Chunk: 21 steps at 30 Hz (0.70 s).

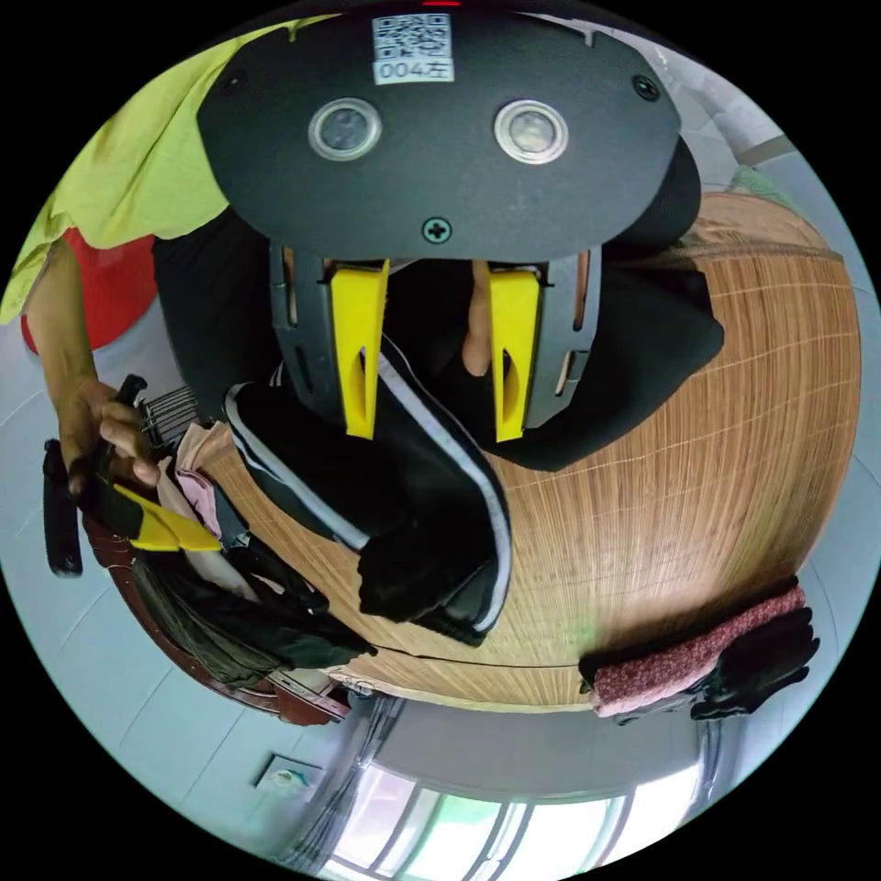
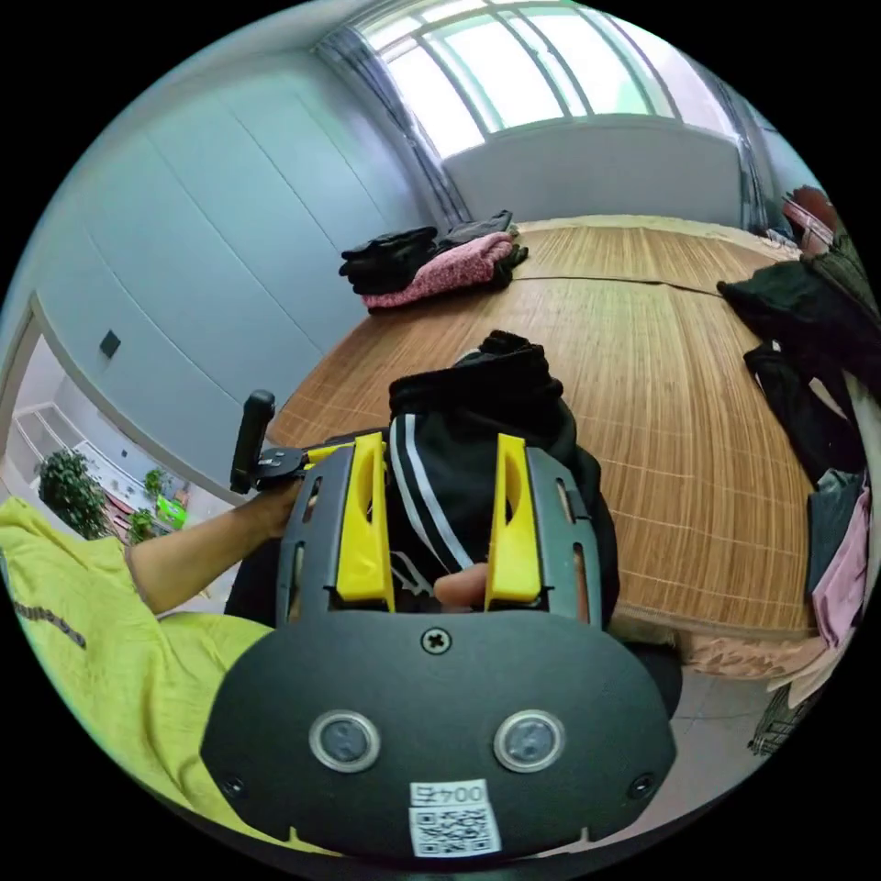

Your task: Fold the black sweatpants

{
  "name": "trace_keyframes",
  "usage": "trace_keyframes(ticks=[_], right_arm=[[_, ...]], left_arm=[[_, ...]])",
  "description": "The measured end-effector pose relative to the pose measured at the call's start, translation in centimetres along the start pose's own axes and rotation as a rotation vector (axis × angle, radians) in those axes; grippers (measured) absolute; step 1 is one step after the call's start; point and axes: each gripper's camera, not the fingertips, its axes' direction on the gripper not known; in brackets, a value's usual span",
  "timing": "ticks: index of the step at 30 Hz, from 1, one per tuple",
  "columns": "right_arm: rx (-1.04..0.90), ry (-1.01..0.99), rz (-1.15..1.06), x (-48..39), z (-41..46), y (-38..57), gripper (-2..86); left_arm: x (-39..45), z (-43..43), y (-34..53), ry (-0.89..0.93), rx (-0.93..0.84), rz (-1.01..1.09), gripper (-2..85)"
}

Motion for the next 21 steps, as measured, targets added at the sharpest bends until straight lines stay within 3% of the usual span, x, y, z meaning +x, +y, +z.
trace_keyframes(ticks=[6, 8, 11, 17, 20, 21], right_arm=[[-0.083, 0.266, -0.293, -9.8, 8.8, -2.9, 20.3], [-0.180, 0.342, -0.352, -11.1, 12.7, -3.2, 18.5], [-0.334, 0.391, -0.371, -10.6, 16.8, -2.4, 7.3], [-0.018, 0.534, -0.168, -4.7, 5.3, 0.9, 2.7], [-0.090, 0.813, -0.135, -0.1, 1.4, 4.5, 2.9], [-0.203, 0.872, -0.133, 2.1, 1.8, 6.2, 3.1]], left_arm=[[1.5, 3.4, -0.9, 0.006, -0.060, 0.017, 16.3], [2.1, 4.0, -0.8, -0.001, -0.057, 0.037, 15.7], [1.5, 4.7, -0.6, 0.025, -0.068, 0.022, 15.9], [-1.3, 3.5, -0.2, 0.090, -0.020, -0.046, 14.4], [-1.5, 2.5, -0.8, 0.072, 0.042, -0.029, 10.9], [-1.3, 2.7, -1.4, 0.053, 0.045, -0.012, 9.4]])
